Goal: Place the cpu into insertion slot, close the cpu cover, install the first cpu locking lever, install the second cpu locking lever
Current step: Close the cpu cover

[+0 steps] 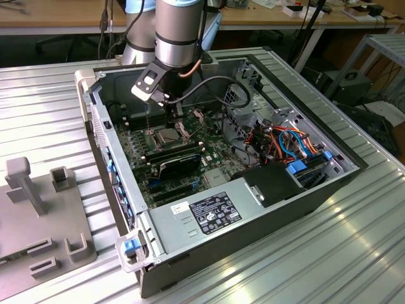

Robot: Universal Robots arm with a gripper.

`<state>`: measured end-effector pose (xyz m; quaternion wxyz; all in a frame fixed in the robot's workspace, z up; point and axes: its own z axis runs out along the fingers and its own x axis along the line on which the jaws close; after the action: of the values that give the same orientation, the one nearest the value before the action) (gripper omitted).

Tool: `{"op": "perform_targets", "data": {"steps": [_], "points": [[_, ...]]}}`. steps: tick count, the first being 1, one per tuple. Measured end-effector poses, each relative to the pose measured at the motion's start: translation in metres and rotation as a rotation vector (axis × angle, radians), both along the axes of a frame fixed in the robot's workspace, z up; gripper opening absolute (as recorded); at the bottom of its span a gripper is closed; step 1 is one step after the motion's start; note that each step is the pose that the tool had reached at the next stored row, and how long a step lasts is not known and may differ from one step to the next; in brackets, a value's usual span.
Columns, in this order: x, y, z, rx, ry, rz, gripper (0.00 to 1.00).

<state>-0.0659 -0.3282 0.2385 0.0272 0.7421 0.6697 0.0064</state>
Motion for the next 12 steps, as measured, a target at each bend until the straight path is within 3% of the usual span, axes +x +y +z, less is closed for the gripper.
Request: {"op": "perform_targets", "data": {"steps": [6,12], "points": [[0.0000,0.0000,0.0127,-0.0001,0.0002,0.000,0.11],[0.0000,0.0000,0.0205,0.0001,0.0003,0.000,0.11]]}}
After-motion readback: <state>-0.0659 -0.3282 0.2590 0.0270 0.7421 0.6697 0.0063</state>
